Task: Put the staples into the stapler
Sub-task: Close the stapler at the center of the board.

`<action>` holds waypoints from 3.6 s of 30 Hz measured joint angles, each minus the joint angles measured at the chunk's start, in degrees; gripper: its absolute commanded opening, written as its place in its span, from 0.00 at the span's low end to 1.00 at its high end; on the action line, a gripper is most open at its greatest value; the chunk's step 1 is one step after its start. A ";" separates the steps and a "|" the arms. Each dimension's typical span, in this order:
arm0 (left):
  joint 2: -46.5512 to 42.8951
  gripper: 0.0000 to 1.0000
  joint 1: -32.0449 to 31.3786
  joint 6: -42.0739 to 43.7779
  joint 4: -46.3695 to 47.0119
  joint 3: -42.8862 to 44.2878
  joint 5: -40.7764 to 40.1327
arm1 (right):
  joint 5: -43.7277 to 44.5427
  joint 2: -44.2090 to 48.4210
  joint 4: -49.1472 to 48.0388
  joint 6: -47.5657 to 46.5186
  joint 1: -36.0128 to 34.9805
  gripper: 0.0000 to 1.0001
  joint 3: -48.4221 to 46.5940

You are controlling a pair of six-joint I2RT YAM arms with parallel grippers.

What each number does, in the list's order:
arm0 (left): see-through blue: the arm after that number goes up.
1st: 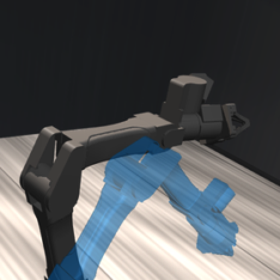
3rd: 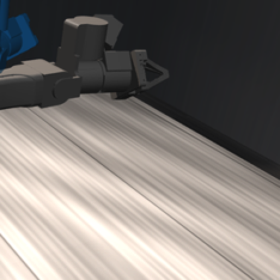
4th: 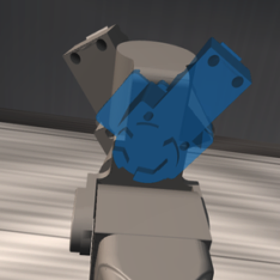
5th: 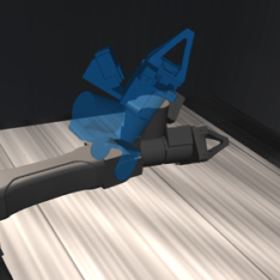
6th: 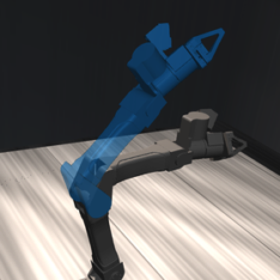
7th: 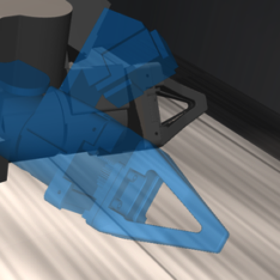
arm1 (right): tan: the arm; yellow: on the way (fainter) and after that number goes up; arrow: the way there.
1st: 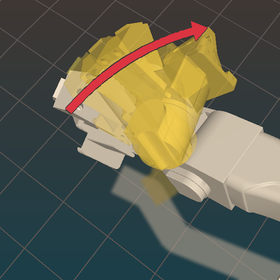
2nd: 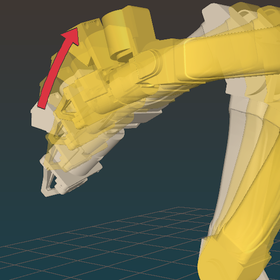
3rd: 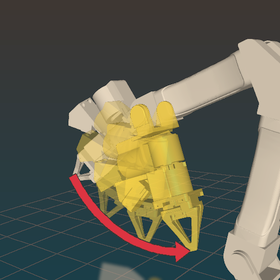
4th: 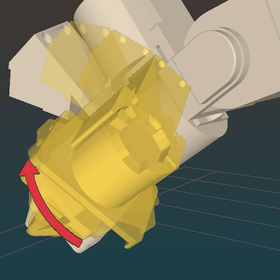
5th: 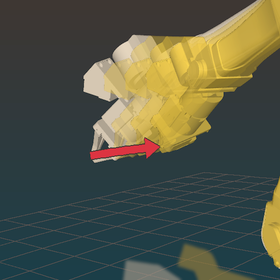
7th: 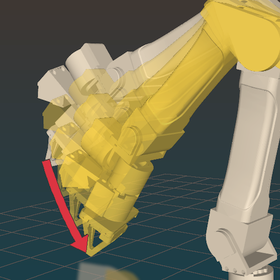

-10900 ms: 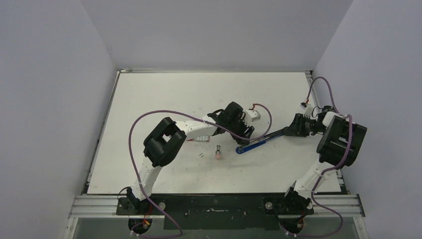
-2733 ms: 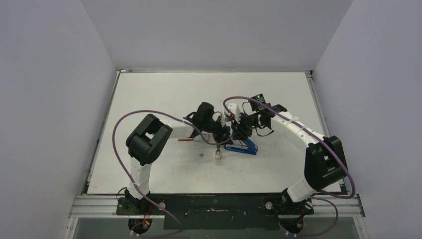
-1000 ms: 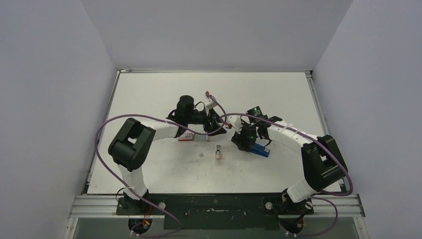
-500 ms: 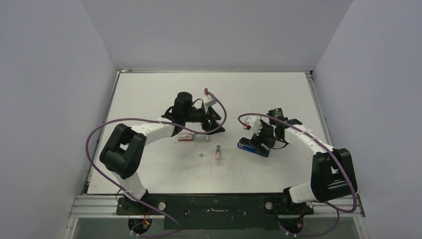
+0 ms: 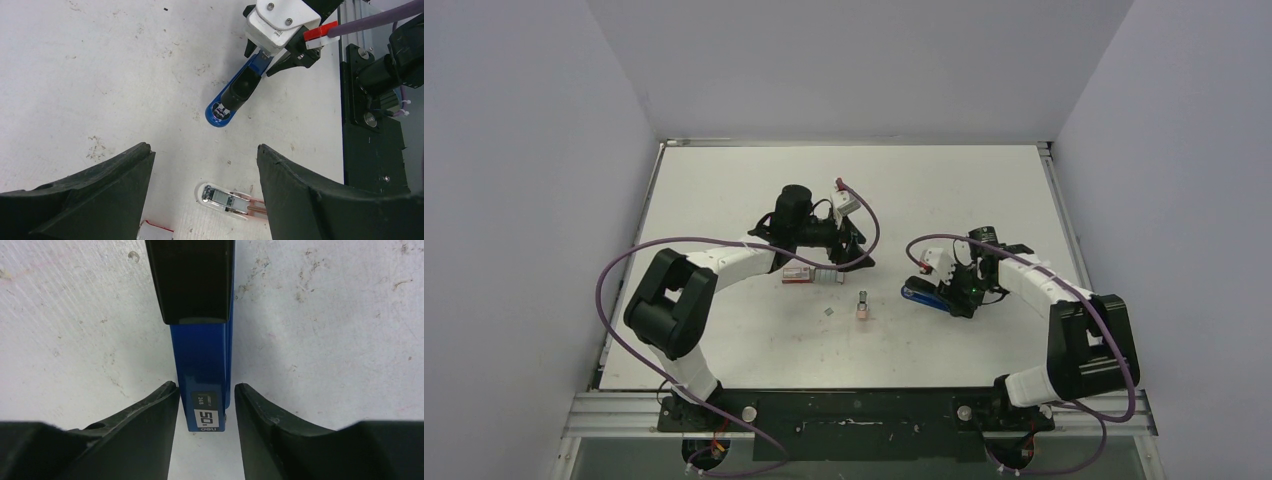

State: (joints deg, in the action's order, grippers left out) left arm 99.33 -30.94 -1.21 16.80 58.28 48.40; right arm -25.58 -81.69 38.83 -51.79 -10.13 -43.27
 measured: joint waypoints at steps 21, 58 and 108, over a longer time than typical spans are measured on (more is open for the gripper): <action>5.81 0.74 -0.33 -15.72 -0.81 4.81 -3.13 | -5.46 -0.24 -8.94 3.78 0.35 0.05 1.53; 13.35 0.77 -0.83 -30.95 -3.32 11.89 -3.63 | -6.29 -11.19 -16.17 10.49 -4.48 0.39 -5.27; 13.33 0.78 -0.90 -31.34 -4.55 11.89 -4.68 | -8.35 -11.91 -18.69 14.56 -2.49 0.44 -8.00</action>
State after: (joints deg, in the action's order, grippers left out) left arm 112.66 -31.83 -32.56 12.25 70.17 43.72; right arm -33.93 -93.60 20.14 -37.23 -12.62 -51.27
